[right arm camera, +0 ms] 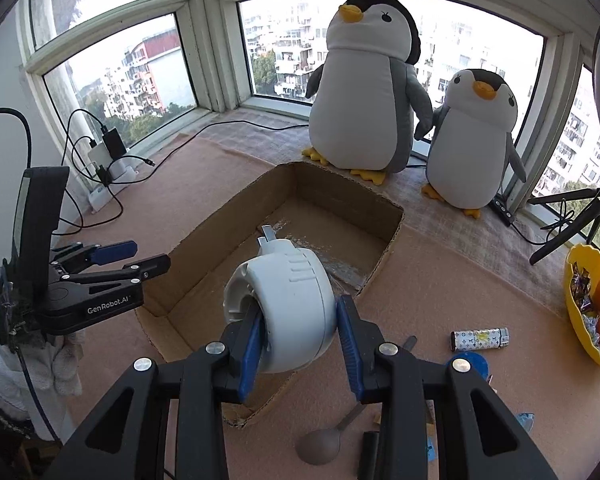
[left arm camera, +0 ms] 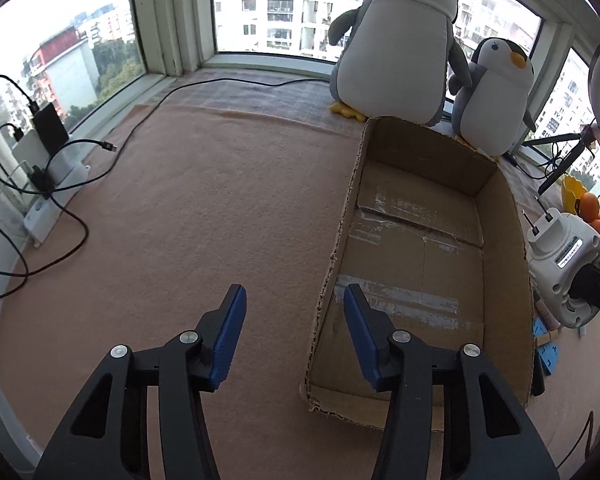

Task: Organize rigid objects
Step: 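Carry the white device with the right gripper into the box and release, then move the right gripper to the blue-capped bottle and grasp it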

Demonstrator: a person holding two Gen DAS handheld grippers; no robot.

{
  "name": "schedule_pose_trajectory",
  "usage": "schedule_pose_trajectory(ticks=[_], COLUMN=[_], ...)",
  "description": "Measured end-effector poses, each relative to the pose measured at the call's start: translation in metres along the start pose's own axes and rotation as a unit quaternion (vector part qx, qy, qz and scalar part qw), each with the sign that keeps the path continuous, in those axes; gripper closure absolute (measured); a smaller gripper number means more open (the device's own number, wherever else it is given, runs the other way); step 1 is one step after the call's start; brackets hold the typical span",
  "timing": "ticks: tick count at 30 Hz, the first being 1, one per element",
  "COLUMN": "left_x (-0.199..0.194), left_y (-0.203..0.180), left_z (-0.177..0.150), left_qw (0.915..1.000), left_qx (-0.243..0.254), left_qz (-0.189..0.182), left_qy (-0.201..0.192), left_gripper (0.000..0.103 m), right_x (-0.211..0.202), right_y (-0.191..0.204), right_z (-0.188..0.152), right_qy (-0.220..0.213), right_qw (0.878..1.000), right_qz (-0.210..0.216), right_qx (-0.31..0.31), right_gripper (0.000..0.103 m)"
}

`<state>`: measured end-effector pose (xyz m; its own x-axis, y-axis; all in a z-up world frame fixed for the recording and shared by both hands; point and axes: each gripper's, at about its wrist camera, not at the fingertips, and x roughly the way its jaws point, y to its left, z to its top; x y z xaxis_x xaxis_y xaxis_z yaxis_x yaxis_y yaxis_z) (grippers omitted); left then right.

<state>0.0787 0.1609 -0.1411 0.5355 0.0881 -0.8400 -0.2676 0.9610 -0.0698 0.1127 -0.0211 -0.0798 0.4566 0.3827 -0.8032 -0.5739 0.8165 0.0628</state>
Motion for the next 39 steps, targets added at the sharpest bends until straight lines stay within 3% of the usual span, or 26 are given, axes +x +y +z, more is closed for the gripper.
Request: schedule_pose_trajectory(ticks=[4,11,18,20,22,31,39], left_x=[0.011,0.019,0.022,0.023,0.023,0.022,0.02], left_y=[-0.004,-0.011,-0.014,-0.014,-0.014,-0.015,-0.016], left_z=[0.0,0.001,0.002,0.002,0.002,0.001,0.001], left_qw=[0.9999,0.9996,0.9994,0.9994,0.9994,0.9993,0.9992], left_qx=[0.008,0.017,0.022,0.024,0.023,0.027,0.029], left_qz=[-0.005,-0.018,-0.018,-0.017,-0.018,-0.013,-0.007], left_qy=[0.009,0.015,0.018,0.018,0.019,0.021,0.026], left_gripper=[0.073,0.088,0.091,0.091,0.091,0.091,0.091], right_x=[0.016,0.042,0.049,0.044,0.039,0.0,-0.051], right_y=[0.007,0.02,0.029,0.03,0.029,0.004,-0.06], right_z=[0.004,0.005,0.003,0.004,0.005,-0.011,-0.055], right_qy=[0.014,0.037,0.042,0.031,0.024,-0.003,-0.021], right_qw=[1.0,0.999,0.999,0.999,0.999,1.0,0.997], right_qz=[-0.002,-0.005,-0.004,-0.008,-0.009,-0.007,-0.043], right_qx=[0.0,-0.012,-0.027,-0.029,-0.027,0.005,0.058], right_gripper=[0.071,0.071,0.067,0.046,0.039,0.039,0.036])
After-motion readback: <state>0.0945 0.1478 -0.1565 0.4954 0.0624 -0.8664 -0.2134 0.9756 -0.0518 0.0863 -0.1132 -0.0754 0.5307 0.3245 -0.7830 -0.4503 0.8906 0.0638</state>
